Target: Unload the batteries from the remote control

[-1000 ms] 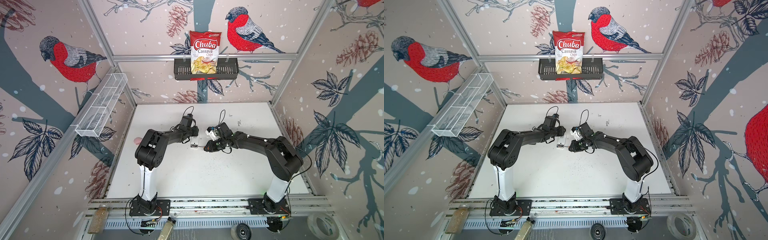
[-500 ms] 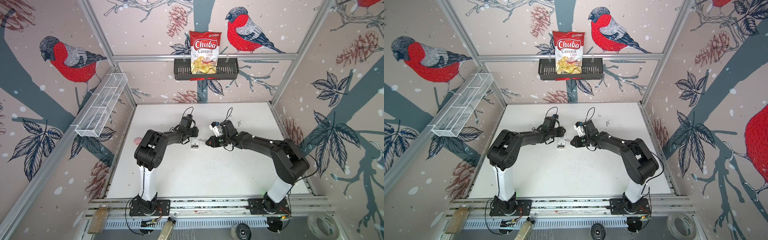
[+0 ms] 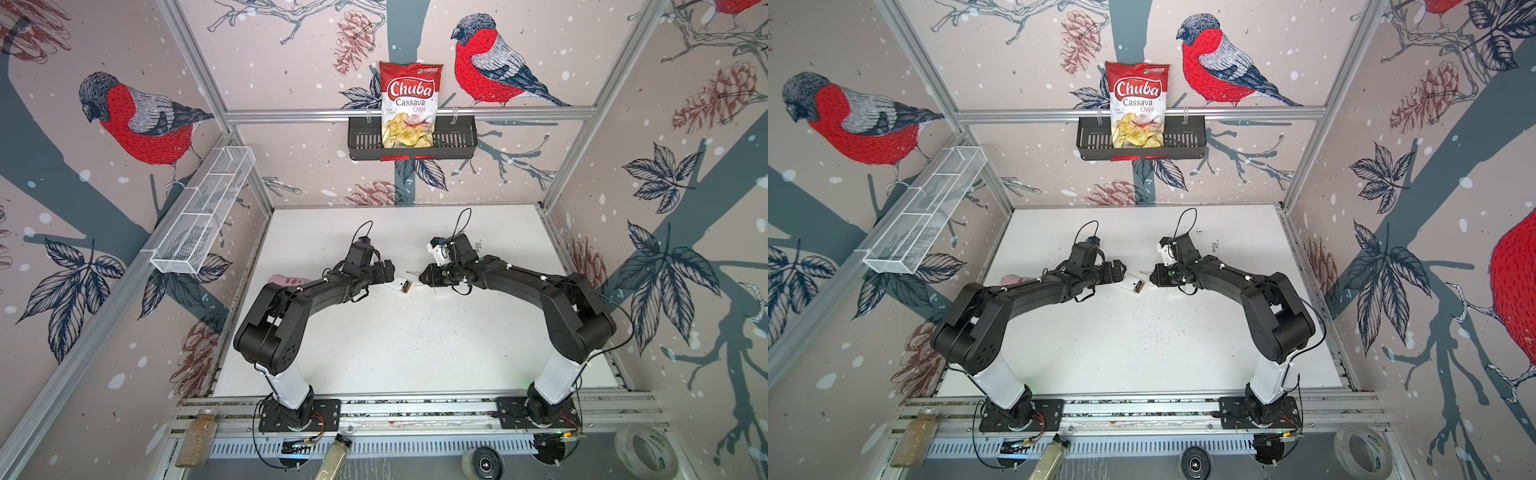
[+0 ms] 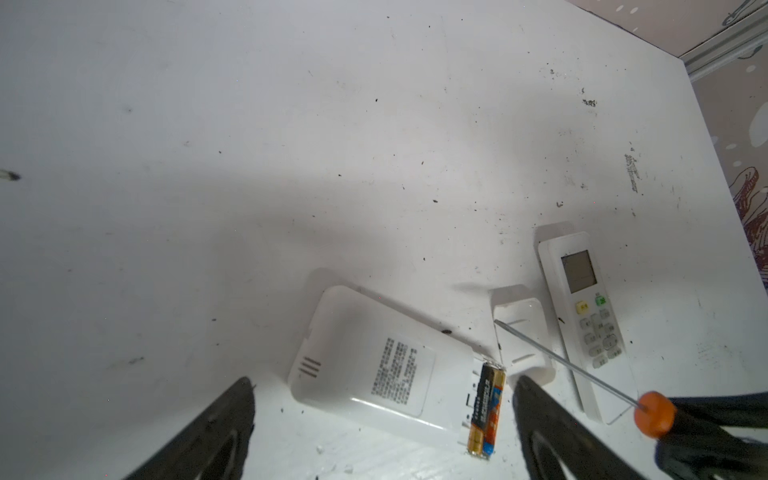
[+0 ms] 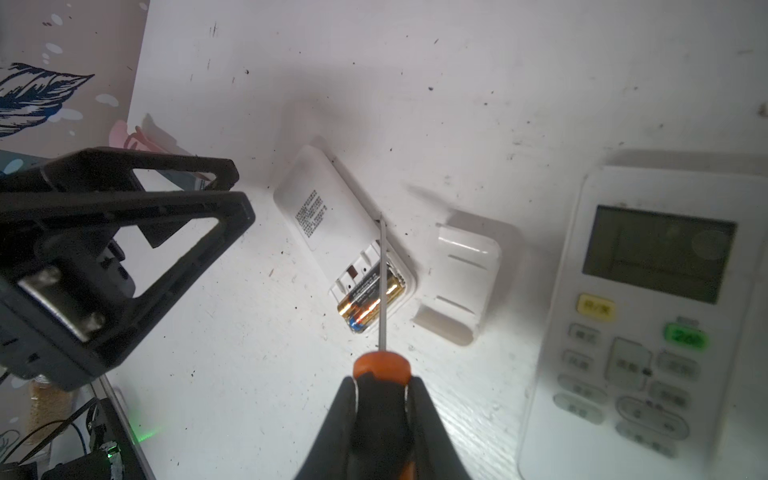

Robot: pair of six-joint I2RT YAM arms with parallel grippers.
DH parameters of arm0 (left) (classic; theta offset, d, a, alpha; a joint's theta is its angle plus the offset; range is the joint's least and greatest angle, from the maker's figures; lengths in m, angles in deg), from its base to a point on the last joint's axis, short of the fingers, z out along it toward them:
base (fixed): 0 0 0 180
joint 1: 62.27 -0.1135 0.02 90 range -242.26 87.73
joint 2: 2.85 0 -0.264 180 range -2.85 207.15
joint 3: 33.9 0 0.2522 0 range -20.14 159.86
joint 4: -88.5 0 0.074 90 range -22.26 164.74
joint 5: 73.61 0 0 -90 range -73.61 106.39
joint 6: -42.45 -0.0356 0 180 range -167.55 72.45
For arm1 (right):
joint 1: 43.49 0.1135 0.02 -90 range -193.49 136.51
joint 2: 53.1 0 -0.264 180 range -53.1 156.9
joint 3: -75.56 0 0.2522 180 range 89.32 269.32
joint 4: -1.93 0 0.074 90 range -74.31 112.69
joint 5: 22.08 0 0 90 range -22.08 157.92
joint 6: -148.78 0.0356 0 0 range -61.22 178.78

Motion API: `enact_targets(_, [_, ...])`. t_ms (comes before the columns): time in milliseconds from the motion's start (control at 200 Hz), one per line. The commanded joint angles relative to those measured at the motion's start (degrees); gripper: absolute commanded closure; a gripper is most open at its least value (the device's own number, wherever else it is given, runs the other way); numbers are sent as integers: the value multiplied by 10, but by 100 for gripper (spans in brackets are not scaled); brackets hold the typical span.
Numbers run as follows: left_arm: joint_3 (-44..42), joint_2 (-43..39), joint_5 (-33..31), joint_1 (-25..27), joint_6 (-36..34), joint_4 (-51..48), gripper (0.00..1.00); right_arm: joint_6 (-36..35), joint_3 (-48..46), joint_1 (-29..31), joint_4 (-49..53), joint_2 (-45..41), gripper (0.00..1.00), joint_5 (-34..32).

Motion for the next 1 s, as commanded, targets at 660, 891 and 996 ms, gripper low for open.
enact_targets(660, [31, 54, -13, 2, -59, -36, 71, -2, -84, -17, 28, -77, 93, 90])
enact_targets(891, [35, 62, -11, 3, -60, -31, 73, 11, -84, -17, 5, -63, 93, 106])
enact_targets(996, [35, 74, -9, 4, -59, -26, 74, 16, -84, -16, -7, -54, 93, 103])
